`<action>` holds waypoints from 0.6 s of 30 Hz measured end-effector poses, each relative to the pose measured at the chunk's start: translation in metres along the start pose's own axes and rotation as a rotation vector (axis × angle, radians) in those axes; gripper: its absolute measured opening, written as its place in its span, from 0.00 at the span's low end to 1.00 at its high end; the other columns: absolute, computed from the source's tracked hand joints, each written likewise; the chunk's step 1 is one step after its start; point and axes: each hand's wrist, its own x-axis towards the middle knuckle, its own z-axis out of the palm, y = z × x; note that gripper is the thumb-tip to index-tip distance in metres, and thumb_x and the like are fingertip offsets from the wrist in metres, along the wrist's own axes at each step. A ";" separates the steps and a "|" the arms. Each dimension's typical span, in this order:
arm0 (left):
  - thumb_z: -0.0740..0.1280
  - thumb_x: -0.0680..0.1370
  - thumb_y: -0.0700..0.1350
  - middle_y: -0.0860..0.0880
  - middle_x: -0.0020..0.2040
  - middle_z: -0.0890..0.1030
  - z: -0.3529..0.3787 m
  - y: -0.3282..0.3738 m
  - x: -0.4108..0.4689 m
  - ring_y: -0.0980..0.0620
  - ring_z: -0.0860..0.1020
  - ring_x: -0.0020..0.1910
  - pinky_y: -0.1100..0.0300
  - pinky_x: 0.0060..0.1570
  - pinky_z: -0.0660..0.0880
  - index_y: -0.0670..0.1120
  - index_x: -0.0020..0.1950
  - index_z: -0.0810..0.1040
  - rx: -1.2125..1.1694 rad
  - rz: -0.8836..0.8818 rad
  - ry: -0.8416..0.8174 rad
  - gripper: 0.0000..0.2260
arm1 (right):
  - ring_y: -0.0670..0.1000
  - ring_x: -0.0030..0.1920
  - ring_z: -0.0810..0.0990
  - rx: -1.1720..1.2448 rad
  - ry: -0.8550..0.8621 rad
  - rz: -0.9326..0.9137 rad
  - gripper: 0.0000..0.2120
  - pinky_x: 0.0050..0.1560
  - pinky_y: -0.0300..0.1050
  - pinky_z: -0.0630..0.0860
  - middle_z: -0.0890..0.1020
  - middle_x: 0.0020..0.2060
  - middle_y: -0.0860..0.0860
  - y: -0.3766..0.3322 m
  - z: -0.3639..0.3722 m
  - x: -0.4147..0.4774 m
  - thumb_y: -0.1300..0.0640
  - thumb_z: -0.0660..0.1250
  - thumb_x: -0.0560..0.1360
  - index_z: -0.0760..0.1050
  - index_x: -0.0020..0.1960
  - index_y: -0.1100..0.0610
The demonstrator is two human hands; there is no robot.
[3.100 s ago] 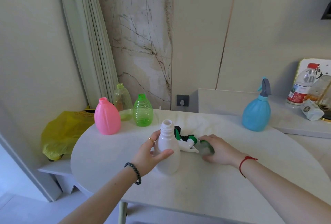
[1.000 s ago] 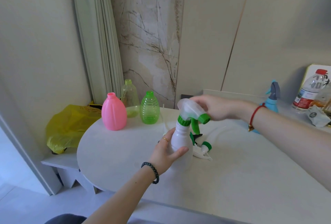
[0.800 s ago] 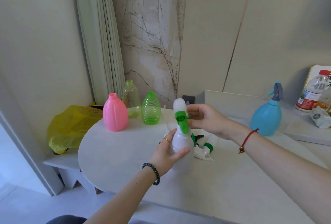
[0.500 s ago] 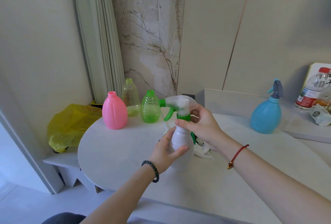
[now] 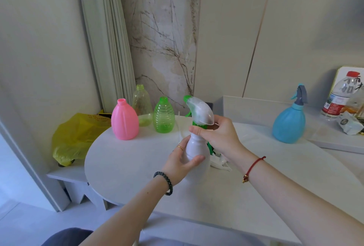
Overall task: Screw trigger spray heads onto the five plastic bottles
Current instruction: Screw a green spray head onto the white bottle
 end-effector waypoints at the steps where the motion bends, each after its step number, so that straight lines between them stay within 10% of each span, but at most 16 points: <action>1: 0.68 0.71 0.52 0.55 0.62 0.74 0.000 0.000 0.000 0.58 0.72 0.60 0.66 0.57 0.70 0.61 0.65 0.61 -0.002 0.003 0.001 0.26 | 0.46 0.37 0.79 -0.046 0.044 -0.003 0.15 0.40 0.38 0.74 0.81 0.35 0.49 0.001 0.002 0.000 0.52 0.78 0.60 0.77 0.39 0.57; 6: 0.68 0.71 0.51 0.57 0.61 0.74 0.001 0.002 -0.001 0.58 0.71 0.62 0.59 0.61 0.69 0.65 0.63 0.60 -0.005 0.018 0.005 0.25 | 0.38 0.44 0.76 -0.022 -0.038 0.004 0.19 0.39 0.23 0.70 0.78 0.45 0.44 0.002 0.005 -0.005 0.55 0.77 0.63 0.71 0.49 0.53; 10: 0.69 0.71 0.52 0.65 0.54 0.75 0.000 0.002 -0.001 0.63 0.73 0.56 0.69 0.51 0.70 0.72 0.53 0.63 0.001 0.032 0.012 0.21 | 0.44 0.49 0.79 0.263 -0.203 0.025 0.16 0.54 0.37 0.75 0.81 0.48 0.47 0.007 -0.003 -0.010 0.67 0.66 0.71 0.71 0.56 0.55; 18: 0.69 0.71 0.50 0.66 0.55 0.73 0.000 0.001 -0.001 0.68 0.71 0.55 0.75 0.50 0.69 0.72 0.53 0.61 -0.004 0.022 0.012 0.22 | 0.44 0.46 0.78 0.216 0.003 0.039 0.23 0.43 0.30 0.73 0.80 0.47 0.49 0.013 0.008 -0.010 0.62 0.75 0.64 0.72 0.56 0.54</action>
